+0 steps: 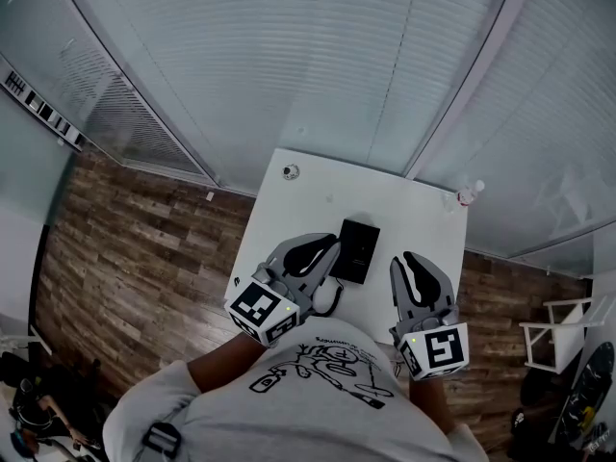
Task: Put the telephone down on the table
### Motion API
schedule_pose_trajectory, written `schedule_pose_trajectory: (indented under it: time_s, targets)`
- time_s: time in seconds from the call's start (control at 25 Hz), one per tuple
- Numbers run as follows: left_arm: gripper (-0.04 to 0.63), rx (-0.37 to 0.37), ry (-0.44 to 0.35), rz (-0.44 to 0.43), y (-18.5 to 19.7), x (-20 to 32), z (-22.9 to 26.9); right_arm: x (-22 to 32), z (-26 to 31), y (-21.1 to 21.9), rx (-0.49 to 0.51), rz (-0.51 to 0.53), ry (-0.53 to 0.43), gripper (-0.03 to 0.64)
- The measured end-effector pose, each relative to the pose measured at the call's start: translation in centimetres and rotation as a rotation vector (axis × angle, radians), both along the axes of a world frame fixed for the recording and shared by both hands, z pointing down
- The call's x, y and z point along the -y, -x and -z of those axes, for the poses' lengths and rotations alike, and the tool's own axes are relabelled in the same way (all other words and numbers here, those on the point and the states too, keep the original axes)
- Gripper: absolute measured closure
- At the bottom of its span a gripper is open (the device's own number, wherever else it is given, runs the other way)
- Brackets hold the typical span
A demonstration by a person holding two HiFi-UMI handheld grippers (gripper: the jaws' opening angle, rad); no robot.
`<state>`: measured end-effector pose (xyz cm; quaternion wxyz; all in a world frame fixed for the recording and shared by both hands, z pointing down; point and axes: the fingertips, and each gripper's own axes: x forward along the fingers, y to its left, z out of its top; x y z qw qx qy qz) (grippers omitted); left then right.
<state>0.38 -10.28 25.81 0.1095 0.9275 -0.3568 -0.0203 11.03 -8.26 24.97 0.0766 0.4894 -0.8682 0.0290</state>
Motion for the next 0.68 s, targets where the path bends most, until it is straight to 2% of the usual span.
schedule_pose_trajectory:
  time_s: [0.68]
  targets:
    - [0.571,-0.018,0.030,0.007,0.19,-0.40,-0.69,-0.34,-0.42,-0.28,0.043,-0.009,0.017,0.556]
